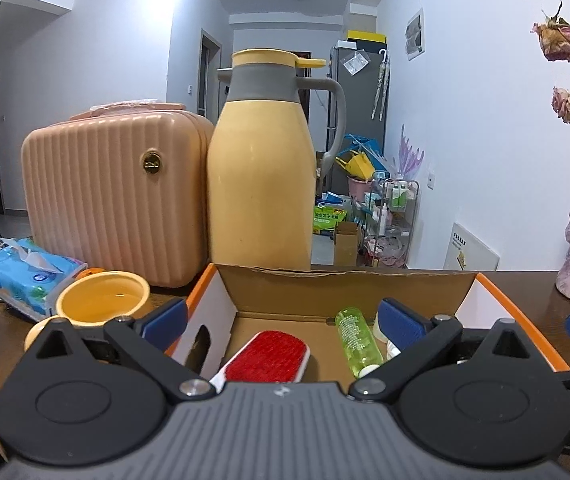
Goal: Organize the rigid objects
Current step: 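Open the left gripper to drop the spray bottle while the right gripper releases the purple cap, then withdraw both grippers from the box toward the items on the table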
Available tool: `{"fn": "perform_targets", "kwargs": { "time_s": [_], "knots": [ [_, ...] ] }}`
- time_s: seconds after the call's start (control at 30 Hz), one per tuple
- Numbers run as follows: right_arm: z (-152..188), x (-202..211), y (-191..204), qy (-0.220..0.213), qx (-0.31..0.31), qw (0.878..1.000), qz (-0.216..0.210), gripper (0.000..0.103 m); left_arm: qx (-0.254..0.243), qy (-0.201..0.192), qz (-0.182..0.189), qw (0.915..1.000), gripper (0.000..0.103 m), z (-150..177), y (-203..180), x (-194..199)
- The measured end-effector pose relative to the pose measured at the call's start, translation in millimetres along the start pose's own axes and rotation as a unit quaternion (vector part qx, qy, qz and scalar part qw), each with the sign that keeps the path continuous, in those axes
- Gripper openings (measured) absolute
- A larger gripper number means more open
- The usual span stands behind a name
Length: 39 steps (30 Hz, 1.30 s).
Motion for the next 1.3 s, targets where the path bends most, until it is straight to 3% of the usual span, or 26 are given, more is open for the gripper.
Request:
{"fn": "perform_targets", "kwargs": {
  "time_s": [0.63,1.3],
  "knots": [
    [10.2,54.8,-0.2,-0.009,-0.017,1.0,0.002,0.103,0.002,-0.013,-0.003,0.9999,0.103,10.6,19.8,48.5],
    [37.4,126.6,-5.1,-0.023,-0.035,0.999,0.012,0.103,-0.003,-0.033,0.006,0.9994,0.103,32.9,28.1,125.6]
  ]
}}
Point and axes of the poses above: each gripper's, at about its wrist camera, not at the fingertips, and x roughly against the way its jaws point, y to its left, z to its underside, the point moved 5 cm from there along -x, roughly the way its jaws point, and after that the axes turned 4 degrees about -y, right-handed, at the moved point
